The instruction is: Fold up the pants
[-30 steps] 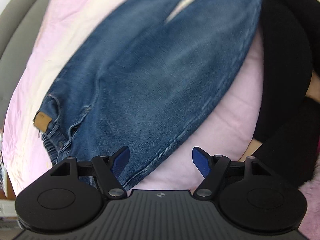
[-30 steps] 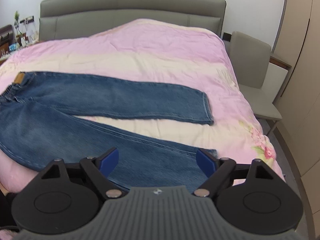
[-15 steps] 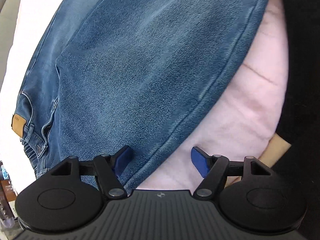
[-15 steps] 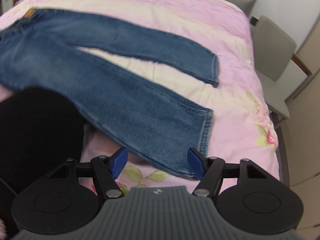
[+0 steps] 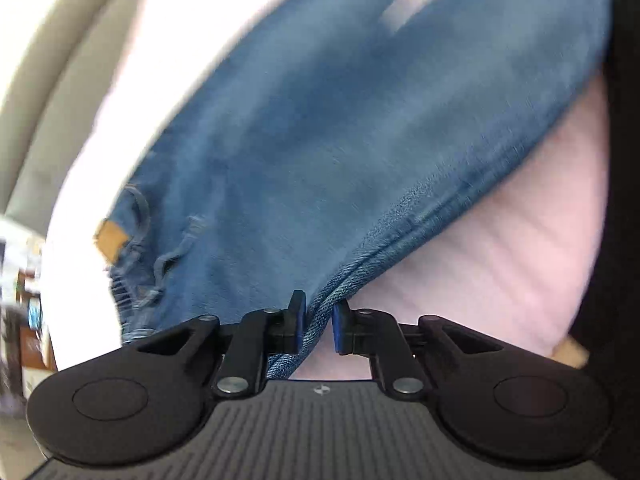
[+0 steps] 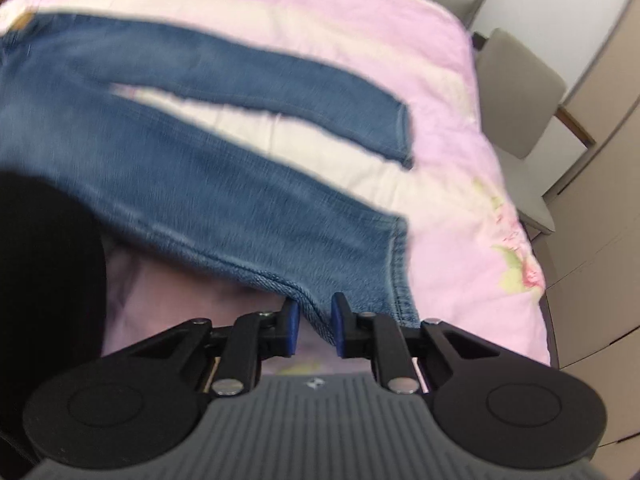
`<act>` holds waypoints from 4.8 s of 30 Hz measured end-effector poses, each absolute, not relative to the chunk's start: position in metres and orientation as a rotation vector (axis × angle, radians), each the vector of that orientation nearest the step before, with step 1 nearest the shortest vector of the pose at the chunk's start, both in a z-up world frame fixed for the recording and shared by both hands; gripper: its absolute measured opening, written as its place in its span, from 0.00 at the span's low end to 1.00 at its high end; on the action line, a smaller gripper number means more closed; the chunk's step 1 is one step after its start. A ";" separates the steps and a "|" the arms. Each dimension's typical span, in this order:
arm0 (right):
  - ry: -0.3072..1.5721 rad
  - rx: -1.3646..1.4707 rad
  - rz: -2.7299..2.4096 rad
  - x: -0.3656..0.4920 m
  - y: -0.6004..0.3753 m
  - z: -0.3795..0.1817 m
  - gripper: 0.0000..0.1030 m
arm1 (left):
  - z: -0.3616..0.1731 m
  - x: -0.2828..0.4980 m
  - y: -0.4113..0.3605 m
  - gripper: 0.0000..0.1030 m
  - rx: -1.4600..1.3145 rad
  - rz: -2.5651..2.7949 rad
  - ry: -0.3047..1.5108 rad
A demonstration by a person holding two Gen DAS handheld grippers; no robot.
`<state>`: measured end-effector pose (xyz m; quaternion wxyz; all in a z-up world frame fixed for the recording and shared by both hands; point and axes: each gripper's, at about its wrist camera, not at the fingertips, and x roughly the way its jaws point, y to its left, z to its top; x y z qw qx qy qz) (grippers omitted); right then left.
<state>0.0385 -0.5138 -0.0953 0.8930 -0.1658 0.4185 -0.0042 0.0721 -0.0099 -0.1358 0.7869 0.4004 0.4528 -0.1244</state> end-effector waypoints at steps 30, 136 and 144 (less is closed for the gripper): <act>0.837 -0.480 -0.082 0.370 -0.506 -0.075 0.00 | -0.081 0.333 -0.013 0.10 0.589 -0.032 0.792; 0.863 0.751 -0.434 0.298 -0.649 -0.173 0.15 | -0.138 0.239 0.302 0.52 -0.468 0.449 0.956; 0.732 0.418 -0.376 0.306 -0.627 -0.106 0.04 | -0.134 0.243 0.297 0.52 -0.460 0.463 0.956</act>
